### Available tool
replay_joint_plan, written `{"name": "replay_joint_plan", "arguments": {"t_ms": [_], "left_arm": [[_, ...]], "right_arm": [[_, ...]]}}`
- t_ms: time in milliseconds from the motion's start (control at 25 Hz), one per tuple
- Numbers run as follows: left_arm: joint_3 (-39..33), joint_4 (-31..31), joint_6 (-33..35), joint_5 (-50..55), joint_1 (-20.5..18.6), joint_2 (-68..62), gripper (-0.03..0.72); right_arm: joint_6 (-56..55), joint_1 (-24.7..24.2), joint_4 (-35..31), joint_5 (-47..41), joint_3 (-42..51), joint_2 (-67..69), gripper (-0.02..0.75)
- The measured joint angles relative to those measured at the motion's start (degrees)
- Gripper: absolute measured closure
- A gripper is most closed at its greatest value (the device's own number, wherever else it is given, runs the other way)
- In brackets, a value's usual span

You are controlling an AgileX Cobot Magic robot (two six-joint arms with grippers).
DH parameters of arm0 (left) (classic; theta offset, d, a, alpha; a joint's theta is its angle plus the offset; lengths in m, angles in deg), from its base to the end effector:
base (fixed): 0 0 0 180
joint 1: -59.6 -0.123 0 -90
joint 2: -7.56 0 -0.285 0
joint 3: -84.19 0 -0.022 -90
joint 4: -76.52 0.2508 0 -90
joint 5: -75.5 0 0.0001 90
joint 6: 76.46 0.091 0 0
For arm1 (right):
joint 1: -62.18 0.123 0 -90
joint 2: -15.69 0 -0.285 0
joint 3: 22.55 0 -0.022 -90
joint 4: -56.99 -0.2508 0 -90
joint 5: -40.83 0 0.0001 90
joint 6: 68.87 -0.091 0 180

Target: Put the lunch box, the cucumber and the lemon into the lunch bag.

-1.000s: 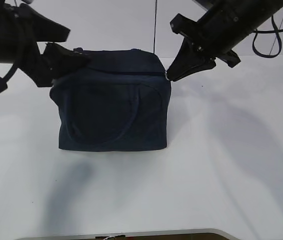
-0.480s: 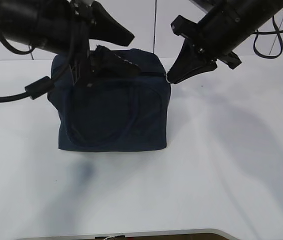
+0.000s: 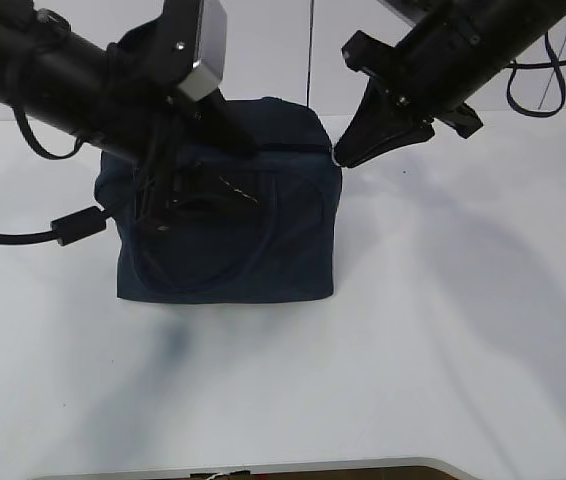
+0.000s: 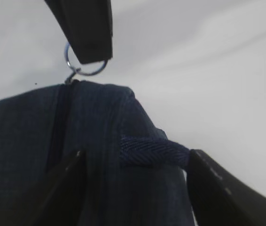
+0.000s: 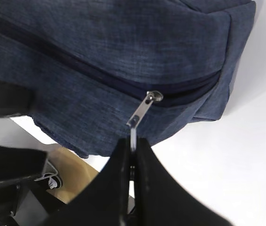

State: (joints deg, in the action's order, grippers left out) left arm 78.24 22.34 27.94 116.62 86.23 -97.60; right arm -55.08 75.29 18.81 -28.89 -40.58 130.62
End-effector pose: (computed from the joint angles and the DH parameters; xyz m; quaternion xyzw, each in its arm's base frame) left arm 0.3069 -0.2082 0.2709 0.6783 0.5959 -0.1563 0.4005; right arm 0.3726 0.1410 0.3027 -0.1436 0.9307 0.3172 0.1120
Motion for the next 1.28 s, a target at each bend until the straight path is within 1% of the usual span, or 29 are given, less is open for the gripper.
{"name": "replay_joint_plan", "arguments": {"t_ms": [80, 160, 320, 400, 440, 520, 680, 800, 1000, 1280], "left_arm": [[0.0, 0.0, -0.1, -1.1, 0.0, -1.0, 0.243], [0.0, 0.0, -0.2, -2.5, 0.0, -1.4, 0.315], [0.1, 0.0, -0.3, -5.5, 0.1, -1.4, 0.54], [0.1, 0.0, -0.4, -6.3, 0.1, -1.4, 0.634], [0.1, 0.0, -0.4, -6.4, 0.1, -1.4, 0.66], [0.1, 0.4, -0.4, -6.7, 0.1, -1.4, 0.681], [0.2, 3.3, -0.5, -6.8, 0.1, -1.4, 0.686], [0.3, 4.4, -0.5, -6.8, 0.1, -1.4, 0.687], [0.3, 4.6, -0.5, -6.8, 0.1, -1.4, 0.687], [0.3, 4.7, -0.5, -6.8, 0.1, -1.4, 0.687]], "right_arm": [[0.0, 0.0, 0.0, 0.0, 0.0, 0.0, 0.733], [0.0, 0.0, 0.0, 0.0, 0.0, 0.0, 0.733], [0.1, 0.0, 0.0, 0.0, 0.0, 0.0, 0.733], [0.1, 0.0, 0.0, 0.0, 0.0, 0.0, 0.733], [0.1, 0.0, 0.0, 0.0, 0.0, 0.0, 0.733], [-0.1, 0.0, 0.0, 0.0, -0.1, 0.0, 0.733], [-1.9, -0.8, 0.0, -0.2, -2.0, 0.0, 0.733], [-4.5, -1.7, 0.2, -0.3, -3.7, 0.0, 0.733], [-11.7, -2.2, 1.6, -0.9, -4.2, 0.0, 0.733], [-16.1, -2.2, 4.0, -1.1, -4.2, 1.4, 0.733]]}}
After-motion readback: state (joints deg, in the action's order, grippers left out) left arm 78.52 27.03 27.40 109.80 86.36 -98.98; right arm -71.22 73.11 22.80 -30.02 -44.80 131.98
